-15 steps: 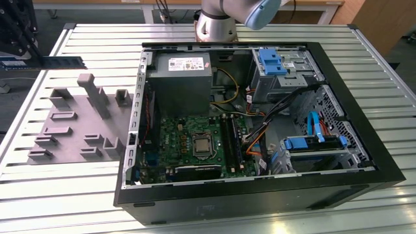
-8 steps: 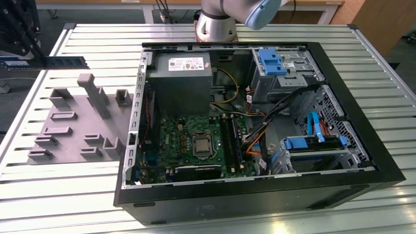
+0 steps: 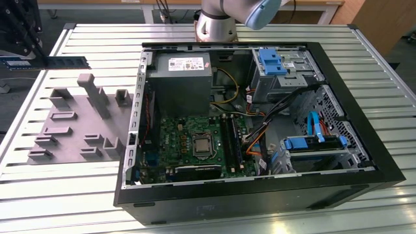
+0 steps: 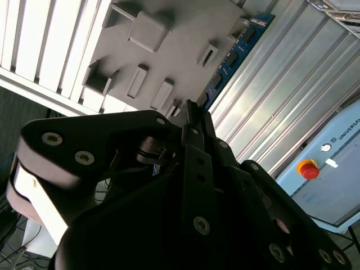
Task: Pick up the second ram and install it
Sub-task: 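Pick up the second ram and move it above second insertion slot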
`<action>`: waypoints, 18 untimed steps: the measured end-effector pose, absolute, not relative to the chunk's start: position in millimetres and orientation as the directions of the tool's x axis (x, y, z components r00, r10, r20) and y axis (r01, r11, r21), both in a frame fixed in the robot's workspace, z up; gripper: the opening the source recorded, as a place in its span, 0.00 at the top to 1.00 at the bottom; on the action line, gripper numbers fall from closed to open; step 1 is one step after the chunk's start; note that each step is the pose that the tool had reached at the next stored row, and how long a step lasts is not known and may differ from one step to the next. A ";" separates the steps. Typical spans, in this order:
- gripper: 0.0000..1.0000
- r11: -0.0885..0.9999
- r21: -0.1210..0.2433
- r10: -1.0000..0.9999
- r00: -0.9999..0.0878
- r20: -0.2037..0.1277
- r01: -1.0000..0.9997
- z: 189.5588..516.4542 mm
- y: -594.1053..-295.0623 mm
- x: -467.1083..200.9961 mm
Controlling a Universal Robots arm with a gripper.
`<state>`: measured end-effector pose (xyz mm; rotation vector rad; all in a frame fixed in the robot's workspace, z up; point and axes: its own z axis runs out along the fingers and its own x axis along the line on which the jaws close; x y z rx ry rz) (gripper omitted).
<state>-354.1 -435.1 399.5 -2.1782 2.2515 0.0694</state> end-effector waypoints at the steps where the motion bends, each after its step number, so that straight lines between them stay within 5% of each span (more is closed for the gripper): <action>1: 0.86 0.033 0.026 -0.999 -0.034 -0.037 -0.999 399.5 -435.1 -354.1; 18: 0.86 0.033 0.026 -0.999 -0.034 -0.037 -0.999 399.4 -435.1 -338.6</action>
